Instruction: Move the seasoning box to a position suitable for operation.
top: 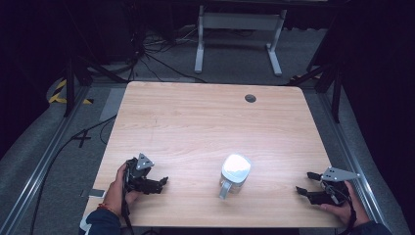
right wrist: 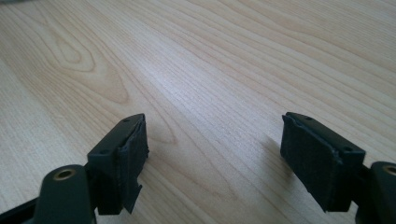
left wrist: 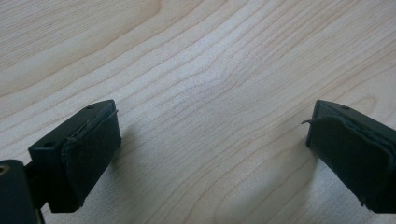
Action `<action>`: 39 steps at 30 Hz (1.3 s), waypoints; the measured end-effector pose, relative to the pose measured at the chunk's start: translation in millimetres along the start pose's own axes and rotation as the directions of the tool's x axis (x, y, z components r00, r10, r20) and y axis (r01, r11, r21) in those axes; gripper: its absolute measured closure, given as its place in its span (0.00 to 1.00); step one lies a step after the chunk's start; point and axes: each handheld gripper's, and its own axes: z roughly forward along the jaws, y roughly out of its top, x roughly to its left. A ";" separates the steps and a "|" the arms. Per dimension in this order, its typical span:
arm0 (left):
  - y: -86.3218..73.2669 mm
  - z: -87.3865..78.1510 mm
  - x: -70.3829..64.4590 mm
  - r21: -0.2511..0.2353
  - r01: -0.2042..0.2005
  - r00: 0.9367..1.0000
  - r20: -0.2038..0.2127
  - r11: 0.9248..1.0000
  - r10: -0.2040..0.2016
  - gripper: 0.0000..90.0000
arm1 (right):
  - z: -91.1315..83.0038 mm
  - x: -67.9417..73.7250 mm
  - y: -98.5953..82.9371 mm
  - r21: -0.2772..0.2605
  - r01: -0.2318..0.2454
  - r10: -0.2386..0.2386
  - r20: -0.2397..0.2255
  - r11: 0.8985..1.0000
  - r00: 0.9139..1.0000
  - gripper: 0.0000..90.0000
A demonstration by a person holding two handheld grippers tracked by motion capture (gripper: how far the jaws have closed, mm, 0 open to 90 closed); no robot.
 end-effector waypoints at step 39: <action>0.0 -9.3 -0.2 -0.011 -0.037 0.998 0.059 0.999 0.037 0.28 | -2.6 4.2 16.8 0.015 0.067 -0.067 -0.018 0.998 0.998 0.89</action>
